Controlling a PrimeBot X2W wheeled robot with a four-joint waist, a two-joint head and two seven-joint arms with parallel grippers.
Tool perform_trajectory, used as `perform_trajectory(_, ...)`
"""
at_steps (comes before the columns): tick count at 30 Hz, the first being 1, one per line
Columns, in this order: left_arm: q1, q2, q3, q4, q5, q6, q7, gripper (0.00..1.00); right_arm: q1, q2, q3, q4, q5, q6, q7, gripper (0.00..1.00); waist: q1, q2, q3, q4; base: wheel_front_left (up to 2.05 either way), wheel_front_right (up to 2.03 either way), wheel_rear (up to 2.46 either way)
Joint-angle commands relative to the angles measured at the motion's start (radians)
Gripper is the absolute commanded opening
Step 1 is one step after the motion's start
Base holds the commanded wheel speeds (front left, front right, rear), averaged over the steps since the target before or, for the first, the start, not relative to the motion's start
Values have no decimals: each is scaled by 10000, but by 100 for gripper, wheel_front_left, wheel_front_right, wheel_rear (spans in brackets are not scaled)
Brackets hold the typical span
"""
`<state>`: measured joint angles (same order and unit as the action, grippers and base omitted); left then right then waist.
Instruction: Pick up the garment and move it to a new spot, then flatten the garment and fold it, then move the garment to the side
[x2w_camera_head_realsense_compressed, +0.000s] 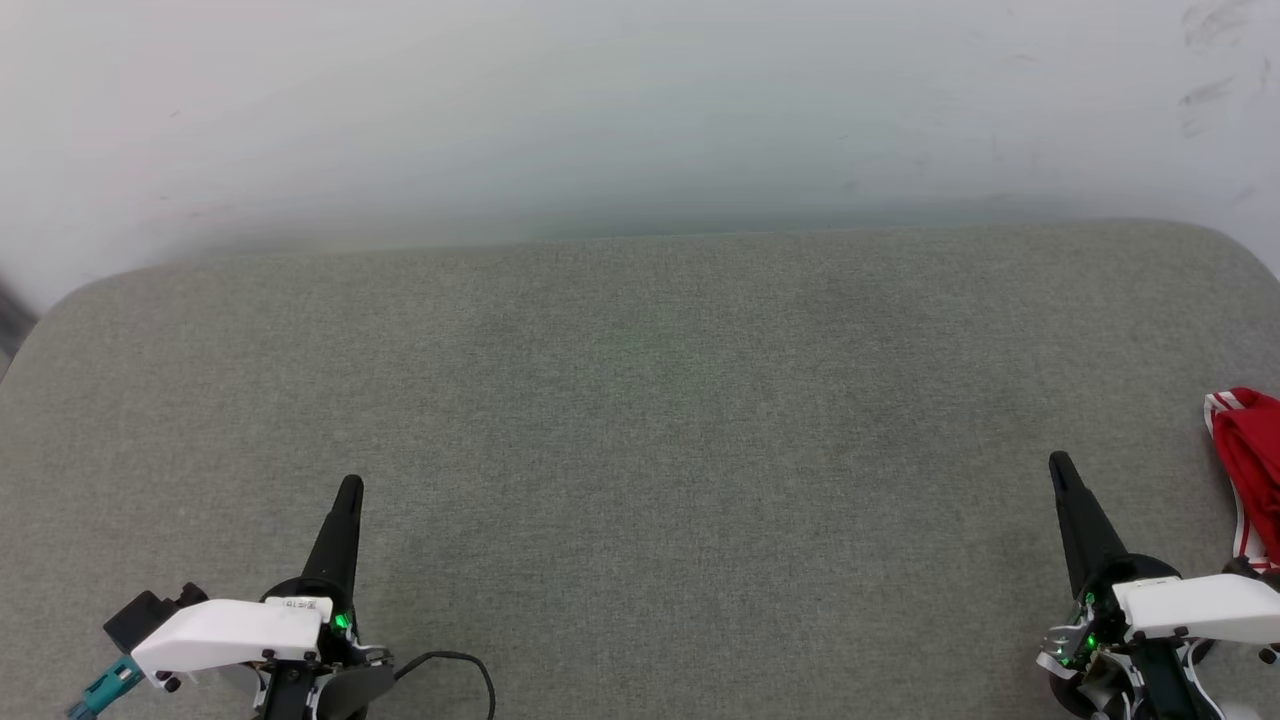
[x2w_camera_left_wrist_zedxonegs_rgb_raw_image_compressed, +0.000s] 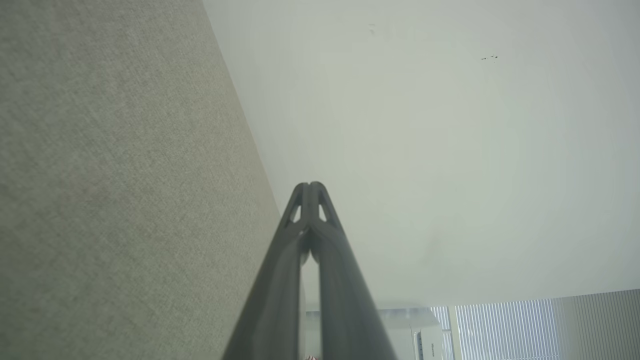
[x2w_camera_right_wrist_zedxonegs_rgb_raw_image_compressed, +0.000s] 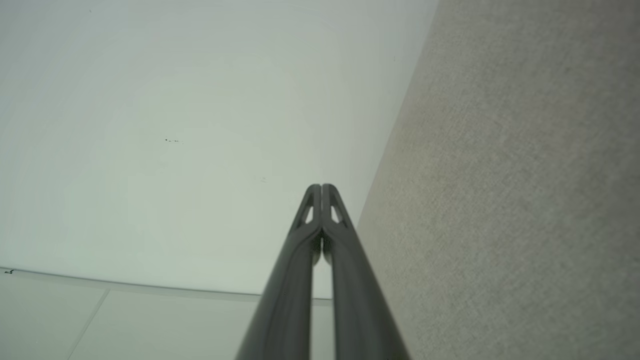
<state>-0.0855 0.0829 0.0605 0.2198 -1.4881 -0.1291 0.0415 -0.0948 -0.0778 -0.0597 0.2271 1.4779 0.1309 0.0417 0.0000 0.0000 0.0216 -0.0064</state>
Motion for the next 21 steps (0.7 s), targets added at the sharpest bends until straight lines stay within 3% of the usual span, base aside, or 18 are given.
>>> perform_trajectory(1, -139, -29, 38, 24, -221, -22, 88, 0, -145, -20, -39, 12, 252, -2, 59, 0, 0, 0, -15, 5, 0, 0, 0)
perform_trajectory(21, -239, -112, 233, 262, -1546, -27, 500, 0, -163, 37, -215, 177, 1673, -3, 485, 0, 0, 0, -182, 64, 0, 0, 0)
